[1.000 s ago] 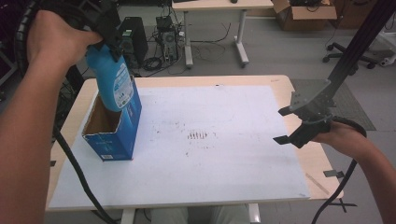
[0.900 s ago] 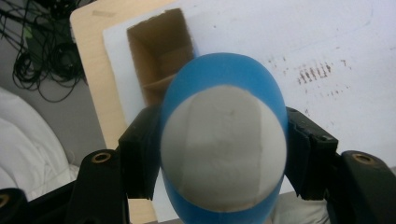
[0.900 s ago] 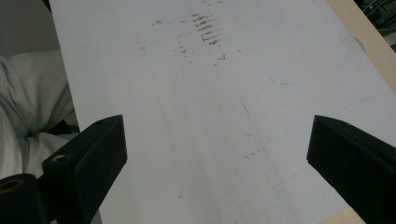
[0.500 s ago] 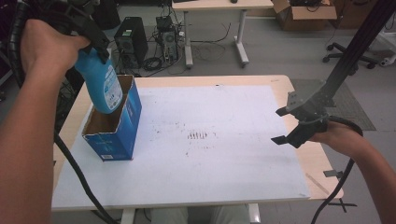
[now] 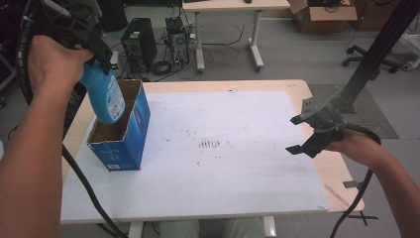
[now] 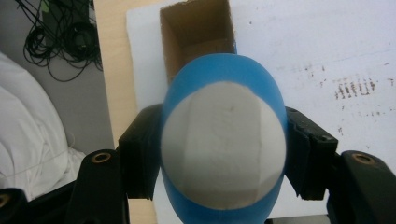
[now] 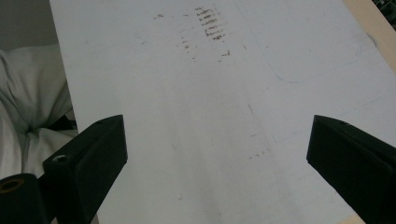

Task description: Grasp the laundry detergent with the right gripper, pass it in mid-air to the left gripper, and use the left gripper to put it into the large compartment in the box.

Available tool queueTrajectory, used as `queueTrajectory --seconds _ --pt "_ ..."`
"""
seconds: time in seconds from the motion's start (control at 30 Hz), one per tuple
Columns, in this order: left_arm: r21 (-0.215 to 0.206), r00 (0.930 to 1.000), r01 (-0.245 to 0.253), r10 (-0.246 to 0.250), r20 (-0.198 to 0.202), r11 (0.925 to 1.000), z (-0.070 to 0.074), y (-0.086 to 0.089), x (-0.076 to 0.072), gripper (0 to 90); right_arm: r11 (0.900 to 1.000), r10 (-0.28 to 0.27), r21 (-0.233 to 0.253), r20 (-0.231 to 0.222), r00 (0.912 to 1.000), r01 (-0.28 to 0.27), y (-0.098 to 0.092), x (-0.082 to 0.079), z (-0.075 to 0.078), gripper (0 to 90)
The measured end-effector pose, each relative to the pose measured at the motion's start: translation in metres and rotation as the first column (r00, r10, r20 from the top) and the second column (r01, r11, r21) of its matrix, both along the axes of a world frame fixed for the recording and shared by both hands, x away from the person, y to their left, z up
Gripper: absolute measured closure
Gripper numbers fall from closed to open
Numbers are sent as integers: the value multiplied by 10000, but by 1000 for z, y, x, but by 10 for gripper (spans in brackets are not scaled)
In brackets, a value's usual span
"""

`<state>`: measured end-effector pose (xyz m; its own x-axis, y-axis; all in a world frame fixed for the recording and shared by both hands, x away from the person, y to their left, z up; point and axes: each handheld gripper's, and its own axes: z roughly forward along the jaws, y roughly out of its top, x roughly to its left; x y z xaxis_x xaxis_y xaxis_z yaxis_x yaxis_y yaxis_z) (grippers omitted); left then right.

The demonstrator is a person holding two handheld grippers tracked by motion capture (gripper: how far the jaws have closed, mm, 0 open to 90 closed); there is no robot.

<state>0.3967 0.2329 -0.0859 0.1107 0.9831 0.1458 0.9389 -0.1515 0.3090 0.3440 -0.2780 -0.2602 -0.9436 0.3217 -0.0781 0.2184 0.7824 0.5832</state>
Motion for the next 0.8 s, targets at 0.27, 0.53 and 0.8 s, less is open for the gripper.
queueTrajectory --seconds 0.27,0.53,0.8 --pt "18 9999 67 -67 105 10000 -17 3 3 381 10000 -58 47 -27 10000 59 -2 0 0 50" --pt "16 10000 -17 17 36 10000 -32 9 5 381 9998 -166 76 -31 9999 166 -6 -1 0 50" --pt "18 10000 -29 29 -27 10000 -52 14 6 381 9999 -150 69 -51 9999 151 -4 0 -2 50"
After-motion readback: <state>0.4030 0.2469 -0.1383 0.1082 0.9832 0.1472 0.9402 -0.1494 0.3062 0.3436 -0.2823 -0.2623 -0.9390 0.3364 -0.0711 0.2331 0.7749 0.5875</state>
